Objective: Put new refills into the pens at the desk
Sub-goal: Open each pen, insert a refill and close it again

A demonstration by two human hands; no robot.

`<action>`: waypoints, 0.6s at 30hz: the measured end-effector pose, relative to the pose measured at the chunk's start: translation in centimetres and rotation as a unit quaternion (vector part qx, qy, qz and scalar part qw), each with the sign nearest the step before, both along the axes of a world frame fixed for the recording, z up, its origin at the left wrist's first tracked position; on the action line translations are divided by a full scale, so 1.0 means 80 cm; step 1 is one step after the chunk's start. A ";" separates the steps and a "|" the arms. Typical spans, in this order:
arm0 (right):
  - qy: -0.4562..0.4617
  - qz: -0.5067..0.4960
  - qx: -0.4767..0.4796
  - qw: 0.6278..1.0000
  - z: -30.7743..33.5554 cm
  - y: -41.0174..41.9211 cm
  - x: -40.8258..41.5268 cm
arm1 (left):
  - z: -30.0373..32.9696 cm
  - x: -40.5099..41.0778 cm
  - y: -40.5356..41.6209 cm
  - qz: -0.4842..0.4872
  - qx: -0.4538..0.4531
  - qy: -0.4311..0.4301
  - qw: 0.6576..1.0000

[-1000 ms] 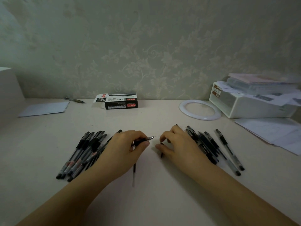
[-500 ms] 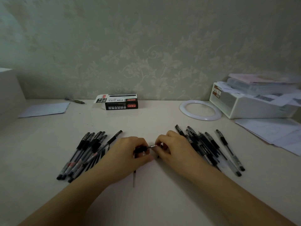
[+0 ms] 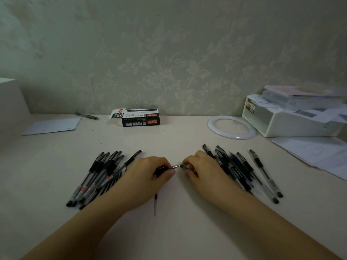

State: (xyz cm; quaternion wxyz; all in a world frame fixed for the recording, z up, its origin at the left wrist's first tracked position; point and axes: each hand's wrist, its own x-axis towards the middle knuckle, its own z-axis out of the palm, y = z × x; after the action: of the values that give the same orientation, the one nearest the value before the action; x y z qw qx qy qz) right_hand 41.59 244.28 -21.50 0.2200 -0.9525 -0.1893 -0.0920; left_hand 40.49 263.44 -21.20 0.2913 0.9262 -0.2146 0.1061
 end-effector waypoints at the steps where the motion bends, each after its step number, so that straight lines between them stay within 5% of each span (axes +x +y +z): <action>1: 0.002 -0.002 -0.007 1.000 0.000 0.000 0.000 | 0.000 0.000 0.000 -0.001 -0.002 0.004 1.000; 6: -0.017 0.001 0.030 0.999 0.001 0.000 -0.001 | 0.002 -0.002 -0.001 -0.004 -0.010 -0.005 1.000; 9: 0.009 -0.032 0.252 0.967 0.009 0.002 0.001 | 0.004 -0.003 -0.002 -0.009 -0.021 -0.018 1.000; 13: 0.077 -0.029 0.499 0.863 0.015 0.003 0.000 | 0.005 -0.004 -0.001 -0.013 -0.030 -0.024 0.999; 18: 0.135 0.010 0.506 0.852 0.013 0.010 -0.004 | 0.008 -0.006 -0.004 -0.032 -0.040 -0.022 0.998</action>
State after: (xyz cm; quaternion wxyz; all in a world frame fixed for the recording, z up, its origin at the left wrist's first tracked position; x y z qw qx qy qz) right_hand 41.23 245.11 -20.49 0.6955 -0.7110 -0.0942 -0.0434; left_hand 40.02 263.12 -20.55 0.3269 0.9039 -0.2456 0.1253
